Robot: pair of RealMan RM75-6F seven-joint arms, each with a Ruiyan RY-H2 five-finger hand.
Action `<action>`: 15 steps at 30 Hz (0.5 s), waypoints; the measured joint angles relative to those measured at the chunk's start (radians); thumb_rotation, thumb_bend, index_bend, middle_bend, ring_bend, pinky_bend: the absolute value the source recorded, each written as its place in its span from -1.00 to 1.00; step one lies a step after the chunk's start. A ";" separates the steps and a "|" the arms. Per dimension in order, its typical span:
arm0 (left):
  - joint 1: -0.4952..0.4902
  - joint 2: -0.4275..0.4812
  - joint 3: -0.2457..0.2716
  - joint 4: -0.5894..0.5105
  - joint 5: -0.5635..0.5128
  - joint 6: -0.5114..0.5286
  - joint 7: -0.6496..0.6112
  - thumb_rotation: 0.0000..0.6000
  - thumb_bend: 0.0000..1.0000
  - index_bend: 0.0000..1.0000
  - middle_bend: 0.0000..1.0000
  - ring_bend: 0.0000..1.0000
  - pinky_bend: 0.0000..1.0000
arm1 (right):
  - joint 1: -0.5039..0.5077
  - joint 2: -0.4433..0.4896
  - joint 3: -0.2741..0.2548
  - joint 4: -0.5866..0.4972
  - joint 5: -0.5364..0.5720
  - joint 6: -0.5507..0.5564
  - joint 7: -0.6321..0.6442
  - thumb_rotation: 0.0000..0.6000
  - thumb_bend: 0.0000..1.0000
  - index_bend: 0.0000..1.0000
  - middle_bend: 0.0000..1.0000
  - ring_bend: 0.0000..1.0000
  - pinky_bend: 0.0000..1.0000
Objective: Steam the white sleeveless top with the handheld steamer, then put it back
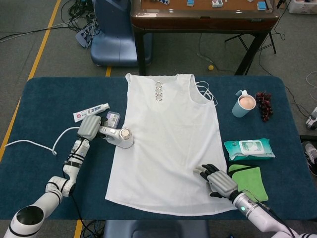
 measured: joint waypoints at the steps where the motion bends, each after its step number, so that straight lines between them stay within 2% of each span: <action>1: 0.002 0.002 -0.002 -0.001 -0.002 0.002 -0.008 1.00 -0.52 0.57 0.27 0.04 0.11 | 0.000 0.001 0.000 0.000 -0.001 0.000 0.000 1.00 0.67 -0.95 -0.84 -1.00 -1.00; 7: 0.031 0.049 -0.006 -0.075 -0.004 0.044 -0.053 1.00 -0.52 0.57 0.27 0.04 0.11 | 0.000 0.009 -0.001 -0.009 -0.011 0.009 0.003 1.00 0.67 -0.95 -0.84 -1.00 -1.00; 15: 0.122 0.190 0.008 -0.280 0.002 0.132 -0.050 1.00 -0.52 0.57 0.27 0.04 0.10 | 0.002 0.026 0.006 -0.031 -0.049 0.050 0.028 1.00 0.67 -0.95 -0.82 -1.00 -1.00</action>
